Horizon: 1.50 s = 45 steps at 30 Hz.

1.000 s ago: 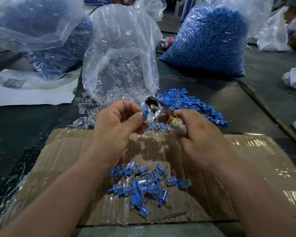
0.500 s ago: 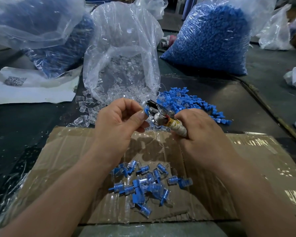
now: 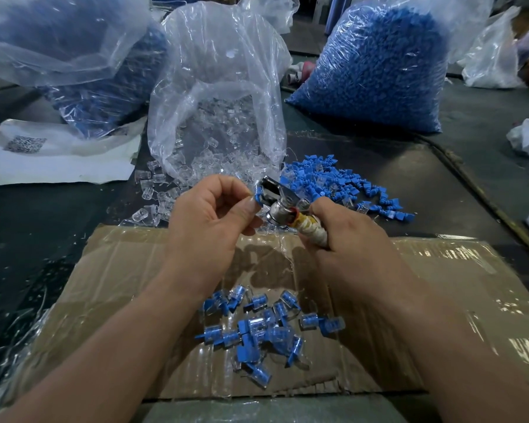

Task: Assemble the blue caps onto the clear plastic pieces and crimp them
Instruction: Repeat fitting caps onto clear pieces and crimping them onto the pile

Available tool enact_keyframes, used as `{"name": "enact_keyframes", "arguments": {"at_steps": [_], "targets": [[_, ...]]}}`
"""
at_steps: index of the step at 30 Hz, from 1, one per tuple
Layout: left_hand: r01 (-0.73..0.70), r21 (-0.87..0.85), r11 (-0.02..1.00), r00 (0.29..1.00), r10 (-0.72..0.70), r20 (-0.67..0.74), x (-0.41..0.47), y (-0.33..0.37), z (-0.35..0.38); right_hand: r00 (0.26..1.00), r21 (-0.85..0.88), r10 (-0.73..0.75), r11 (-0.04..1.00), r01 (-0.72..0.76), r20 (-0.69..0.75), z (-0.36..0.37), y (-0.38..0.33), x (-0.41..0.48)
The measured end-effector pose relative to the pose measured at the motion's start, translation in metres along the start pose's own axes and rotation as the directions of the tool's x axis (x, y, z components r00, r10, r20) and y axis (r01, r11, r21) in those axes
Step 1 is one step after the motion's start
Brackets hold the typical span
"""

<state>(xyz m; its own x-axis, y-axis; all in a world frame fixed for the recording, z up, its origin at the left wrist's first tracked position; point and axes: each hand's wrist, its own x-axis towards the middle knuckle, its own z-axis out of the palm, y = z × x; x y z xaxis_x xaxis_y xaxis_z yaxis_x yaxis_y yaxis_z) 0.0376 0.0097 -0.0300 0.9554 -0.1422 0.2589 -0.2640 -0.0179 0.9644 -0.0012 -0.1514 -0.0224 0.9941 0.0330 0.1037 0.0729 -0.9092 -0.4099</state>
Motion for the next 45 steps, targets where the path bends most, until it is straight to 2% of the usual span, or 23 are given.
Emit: {"name": "enact_keyframes", "arguments": {"at_steps": [7, 12, 14, 16, 18, 20, 23, 27, 29, 30, 32, 34, 35, 38, 43, 45], "targets": [[0.028, 0.003, 1.0, 1.0, -0.028, -0.01, 0.0, -0.002, -0.001, 1.0, -0.042, -0.03, 0.999, 0.029, -0.01, -0.001, 0.003, -0.001], [0.113, -0.135, 0.984, 0.993, -0.117, -0.018, 0.004, -0.002, -0.008, 0.995, -0.117, 0.009, 0.993, 0.003, 0.103, -0.009, 0.015, 0.0], [0.153, -0.177, 0.972, 0.988, -0.143, 0.064, 0.005, 0.002, -0.012, 0.99, -0.171, 0.031, 0.985, -0.007, 0.138, -0.01, 0.017, 0.0], [0.214, -0.162, 0.963, 0.961, -0.178, 0.211, 0.005, 0.005, -0.014, 0.985, -0.218, 0.034, 0.976, 0.003, 0.167, -0.009, 0.018, 0.002], [0.271, -0.114, 0.956, 0.913, -0.218, 0.344, 0.005, 0.006, -0.015, 0.977, -0.242, 0.043, 0.97, 0.008, 0.207, -0.009, 0.02, 0.004], [0.299, -0.052, 0.953, 0.855, -0.243, 0.459, 0.004, 0.007, -0.015, 0.961, -0.192, 0.081, 0.981, -0.03, 0.265, -0.011, 0.022, 0.005], [0.276, 0.048, 0.96, 0.765, -0.25, 0.593, 0.002, 0.007, -0.013, 0.953, -0.12, 0.082, 0.992, -0.049, 0.292, -0.014, 0.025, 0.005], [0.208, 0.108, 0.972, 0.715, -0.227, 0.661, 0.0, 0.008, -0.011, 0.966, -0.065, 0.062, 0.997, -0.047, 0.252, -0.015, 0.027, 0.005], [0.229, 0.094, 0.969, 0.752, -0.237, 0.616, -0.001, 0.008, -0.011, 0.975, -0.043, 0.053, 0.998, -0.044, 0.216, -0.016, 0.028, 0.005], [0.243, 0.081, 0.967, 0.809, -0.248, 0.533, 0.0, 0.007, -0.01, 0.981, -0.034, 0.049, 0.998, -0.043, 0.186, -0.016, 0.029, 0.006], [0.211, 0.093, 0.973, 0.941, -0.228, 0.249, 0.004, -0.001, -0.01, 0.992, -0.01, 0.056, 0.998, -0.055, 0.117, -0.017, 0.031, 0.007], [0.116, 0.31, 0.944, 0.993, -0.114, -0.025, 0.012, -0.01, -0.014, 0.996, 0.017, 0.071, 0.997, -0.072, 0.046, -0.019, 0.033, 0.007], [0.081, 0.447, 0.891, 0.995, -0.049, -0.082, 0.015, -0.015, -0.016, 0.997, 0.03, 0.075, 0.997, -0.076, 0.01, -0.019, 0.034, 0.007], [0.018, 0.66, 0.751, 1.0, -0.001, -0.027, 0.023, -0.027, -0.019, 0.993, 0.064, 0.089, 0.994, -0.084, -0.081, -0.021, 0.034, 0.006], [-0.129, 0.797, 0.59, 0.974, -0.077, 0.214, 0.024, -0.04, -0.013, 0.976, 0.117, 0.139, 0.986, -0.121, -0.167, -0.023, 0.034, 0.005], [-0.184, 0.835, 0.519, 0.964, -0.072, 0.258, 0.025, -0.042, -0.012, 0.968, 0.12, 0.156, 0.984, -0.135, -0.195, -0.024, 0.034, 0.005]]}}
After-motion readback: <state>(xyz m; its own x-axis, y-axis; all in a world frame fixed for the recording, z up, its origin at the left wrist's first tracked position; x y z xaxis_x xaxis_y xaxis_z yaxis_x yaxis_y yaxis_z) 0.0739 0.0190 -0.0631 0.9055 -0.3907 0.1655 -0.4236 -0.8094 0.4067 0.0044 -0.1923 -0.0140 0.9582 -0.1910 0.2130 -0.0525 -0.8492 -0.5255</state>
